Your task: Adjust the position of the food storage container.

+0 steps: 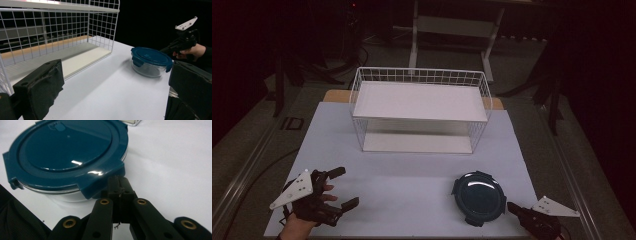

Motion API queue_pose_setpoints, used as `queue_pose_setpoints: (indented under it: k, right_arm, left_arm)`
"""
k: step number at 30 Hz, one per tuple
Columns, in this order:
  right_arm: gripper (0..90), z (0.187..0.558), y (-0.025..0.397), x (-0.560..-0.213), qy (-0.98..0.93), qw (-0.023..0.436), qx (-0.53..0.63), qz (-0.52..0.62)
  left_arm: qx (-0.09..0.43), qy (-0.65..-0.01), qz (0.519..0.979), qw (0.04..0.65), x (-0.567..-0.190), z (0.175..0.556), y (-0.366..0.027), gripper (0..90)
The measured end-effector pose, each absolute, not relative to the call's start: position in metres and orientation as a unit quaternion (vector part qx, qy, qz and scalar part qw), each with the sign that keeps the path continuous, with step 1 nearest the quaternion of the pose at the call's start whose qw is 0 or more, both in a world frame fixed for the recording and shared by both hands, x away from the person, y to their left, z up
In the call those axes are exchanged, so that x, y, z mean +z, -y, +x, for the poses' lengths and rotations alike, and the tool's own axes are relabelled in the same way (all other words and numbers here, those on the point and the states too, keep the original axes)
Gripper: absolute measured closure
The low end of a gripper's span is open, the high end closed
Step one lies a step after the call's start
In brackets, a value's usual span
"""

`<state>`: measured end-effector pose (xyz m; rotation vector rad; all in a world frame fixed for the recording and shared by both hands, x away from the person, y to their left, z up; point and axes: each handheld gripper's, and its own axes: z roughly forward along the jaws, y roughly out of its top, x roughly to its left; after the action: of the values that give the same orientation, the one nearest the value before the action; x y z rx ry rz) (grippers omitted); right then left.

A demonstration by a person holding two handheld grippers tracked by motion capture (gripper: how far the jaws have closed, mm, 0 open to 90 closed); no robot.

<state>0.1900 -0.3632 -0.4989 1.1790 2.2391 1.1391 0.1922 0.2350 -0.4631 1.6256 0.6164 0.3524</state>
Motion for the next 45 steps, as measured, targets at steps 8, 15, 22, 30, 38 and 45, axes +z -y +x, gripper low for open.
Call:
queue_pose_setpoints:
  k: [8,15,22,30,38,45]
  right_arm:
    - [90.0,0.195,0.359,-0.499,-0.792,0.176,0.403,0.423]
    - [90.0,0.208,0.344,-0.498,-0.800,0.158,0.410,0.409]
    - [90.0,0.224,0.320,-0.497,-0.813,0.141,0.411,0.387]
    - [90.0,0.240,0.295,-0.497,-0.825,0.122,0.415,0.364]
    - [90.0,0.241,0.287,-0.497,-0.828,0.119,0.418,0.355]
    - [90.0,0.238,0.288,-0.500,-0.829,0.106,0.416,0.359]
  left_arm:
    - [0.149,-0.268,0.713,0.631,-0.464,0.193,-0.234,0.0]
    - [0.149,-0.265,0.716,0.629,-0.465,0.193,-0.232,0.0]
    - [0.149,-0.265,0.716,0.629,-0.465,0.193,-0.232,0.0]
    - [0.148,-0.263,0.719,0.626,-0.466,0.194,-0.230,0.0]
    - [0.149,-0.261,0.720,0.625,-0.466,0.194,-0.231,0.0]
    - [0.149,-0.261,0.721,0.625,-0.466,0.193,-0.230,0.0]
